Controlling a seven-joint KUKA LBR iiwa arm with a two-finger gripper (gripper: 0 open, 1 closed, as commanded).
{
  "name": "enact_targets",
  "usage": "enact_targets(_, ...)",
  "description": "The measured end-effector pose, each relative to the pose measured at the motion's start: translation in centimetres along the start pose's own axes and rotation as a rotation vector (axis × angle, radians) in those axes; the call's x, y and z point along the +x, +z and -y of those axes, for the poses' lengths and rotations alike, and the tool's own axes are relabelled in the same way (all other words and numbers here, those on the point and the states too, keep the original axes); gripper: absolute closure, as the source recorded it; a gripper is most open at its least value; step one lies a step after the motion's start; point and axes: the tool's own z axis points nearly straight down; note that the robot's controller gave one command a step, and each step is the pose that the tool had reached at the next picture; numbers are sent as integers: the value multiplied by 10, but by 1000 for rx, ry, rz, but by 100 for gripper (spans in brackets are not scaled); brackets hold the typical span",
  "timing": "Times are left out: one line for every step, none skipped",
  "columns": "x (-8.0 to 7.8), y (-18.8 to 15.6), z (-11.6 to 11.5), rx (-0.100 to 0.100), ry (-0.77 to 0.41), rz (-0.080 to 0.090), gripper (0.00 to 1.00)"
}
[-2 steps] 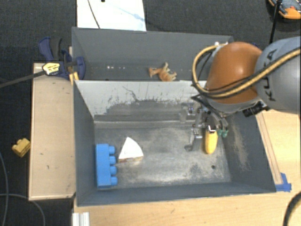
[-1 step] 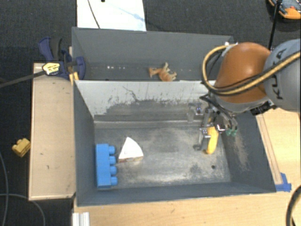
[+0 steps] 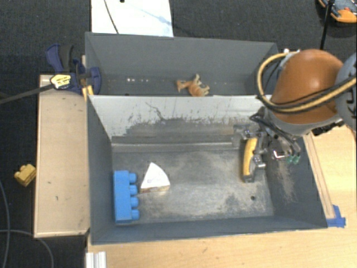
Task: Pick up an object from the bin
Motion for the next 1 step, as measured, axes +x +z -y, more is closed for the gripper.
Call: enact_targets(-4,1,47,3,-11,7,0)
